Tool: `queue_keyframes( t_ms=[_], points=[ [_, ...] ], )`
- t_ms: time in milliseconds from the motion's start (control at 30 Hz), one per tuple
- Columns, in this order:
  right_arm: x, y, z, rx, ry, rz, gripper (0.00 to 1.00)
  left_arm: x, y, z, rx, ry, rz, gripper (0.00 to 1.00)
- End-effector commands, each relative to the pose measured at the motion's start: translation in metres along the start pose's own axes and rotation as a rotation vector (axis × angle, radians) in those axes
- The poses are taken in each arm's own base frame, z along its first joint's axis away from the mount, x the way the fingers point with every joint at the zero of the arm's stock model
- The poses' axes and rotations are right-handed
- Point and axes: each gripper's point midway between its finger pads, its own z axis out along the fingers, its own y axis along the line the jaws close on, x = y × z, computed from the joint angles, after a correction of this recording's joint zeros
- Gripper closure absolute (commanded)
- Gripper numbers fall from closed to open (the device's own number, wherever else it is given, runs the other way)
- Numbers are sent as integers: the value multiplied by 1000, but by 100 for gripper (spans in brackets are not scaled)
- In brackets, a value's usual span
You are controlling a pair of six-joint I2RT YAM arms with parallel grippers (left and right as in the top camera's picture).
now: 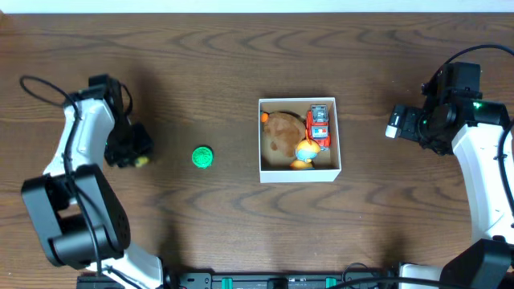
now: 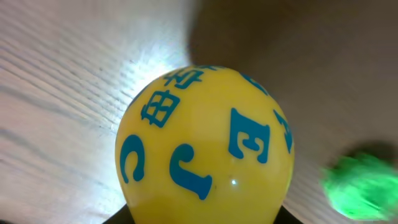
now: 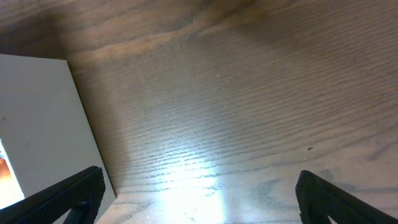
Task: Pack container
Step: 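Move the left gripper down onto the yellow lettered ball and grasp it, then carry the yellow ball into the box and release it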
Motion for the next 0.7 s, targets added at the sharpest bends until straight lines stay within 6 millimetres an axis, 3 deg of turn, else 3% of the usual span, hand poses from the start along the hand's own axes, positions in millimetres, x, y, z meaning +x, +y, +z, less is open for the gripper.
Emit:
queue_keyframes(
  t_ms=[0,167,300,467,667],
  points=[
    [2,-1,3,-4,13,5,1,-11,-34,-72,74,-190,85,73],
    [2,-1,3,-4,13,5,1,18,-96,-145,185,-390,291,73],
    [2,-1,3,-4,13,5,1,58,-146,-167,268,-463,472,73],
    [2,0,3,-4,13,5,1,111,-201,-154,301,-425,685,73],
    [2,-1,3,-4,13,6,1,152,-249,-106,262,-328,849,73]
  ],
)
